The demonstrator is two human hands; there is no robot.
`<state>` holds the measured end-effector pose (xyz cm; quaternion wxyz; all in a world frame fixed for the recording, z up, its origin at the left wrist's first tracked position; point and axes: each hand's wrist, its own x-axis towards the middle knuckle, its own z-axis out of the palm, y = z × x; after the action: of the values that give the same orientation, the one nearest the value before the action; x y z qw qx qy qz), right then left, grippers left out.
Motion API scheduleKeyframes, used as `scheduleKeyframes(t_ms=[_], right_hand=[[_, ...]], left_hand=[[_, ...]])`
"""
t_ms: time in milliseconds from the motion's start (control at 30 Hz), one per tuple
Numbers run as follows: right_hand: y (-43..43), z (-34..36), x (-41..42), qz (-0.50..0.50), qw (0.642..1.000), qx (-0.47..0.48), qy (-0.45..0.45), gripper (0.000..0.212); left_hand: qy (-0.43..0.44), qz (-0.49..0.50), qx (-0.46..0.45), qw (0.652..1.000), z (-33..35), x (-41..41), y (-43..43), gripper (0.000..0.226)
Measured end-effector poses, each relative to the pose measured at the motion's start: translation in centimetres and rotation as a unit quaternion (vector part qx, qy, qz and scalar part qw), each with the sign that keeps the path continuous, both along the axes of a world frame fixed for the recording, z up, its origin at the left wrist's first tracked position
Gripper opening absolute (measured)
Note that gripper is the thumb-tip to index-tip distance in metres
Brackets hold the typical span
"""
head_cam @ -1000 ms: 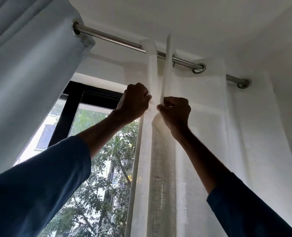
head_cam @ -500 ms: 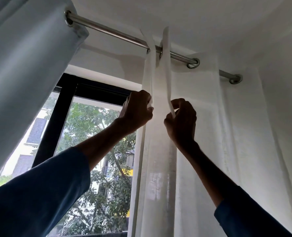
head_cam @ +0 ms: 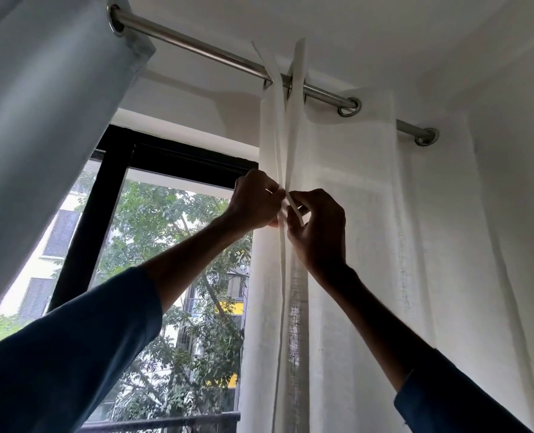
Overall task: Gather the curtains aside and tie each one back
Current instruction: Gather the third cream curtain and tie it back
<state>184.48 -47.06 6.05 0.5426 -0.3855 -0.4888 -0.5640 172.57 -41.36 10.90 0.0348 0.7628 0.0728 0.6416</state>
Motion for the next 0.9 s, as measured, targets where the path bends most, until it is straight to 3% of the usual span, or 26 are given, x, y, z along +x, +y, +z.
scheduleKeyframes(t_ms=[167,400,667,767,833,900], right_hand=[[-0.1,-0.3,0.0,-0.013,0.999,-0.003,-0.032,0.016],[-0.6,-0.3,0.9,-0.037,0.999,-0.013,-0.029,0.025],[-0.5,-0.8,1.3,-0.049,0.995,-0.040,-0.071,0.020],[-0.7,-0.9,2.0,0.040,0.993,-0.085,-0.076,0.021],[-1.1,-0.6,3.2,0.046,0.992,-0.098,-0.066,0.020],[-1.8,-0.2,5.3,0.017,0.998,-0.051,-0.017,0.011]], left_hand=[[0.012,-0.024,-0.037,0.999,0.0,-0.2,-0.3,0.026],[0.039,0.003,-0.005,0.999,0.7,-0.6,-0.8,0.026],[0.006,-0.015,-0.051,0.999,1.0,0.0,-1.8,0.044],[0.012,0.053,-0.031,0.998,1.2,0.1,-1.5,0.028],[0.025,0.081,-0.024,0.996,1.1,0.2,-1.0,0.020],[0.028,0.099,-0.017,0.995,1.0,0.2,-0.5,0.015]])
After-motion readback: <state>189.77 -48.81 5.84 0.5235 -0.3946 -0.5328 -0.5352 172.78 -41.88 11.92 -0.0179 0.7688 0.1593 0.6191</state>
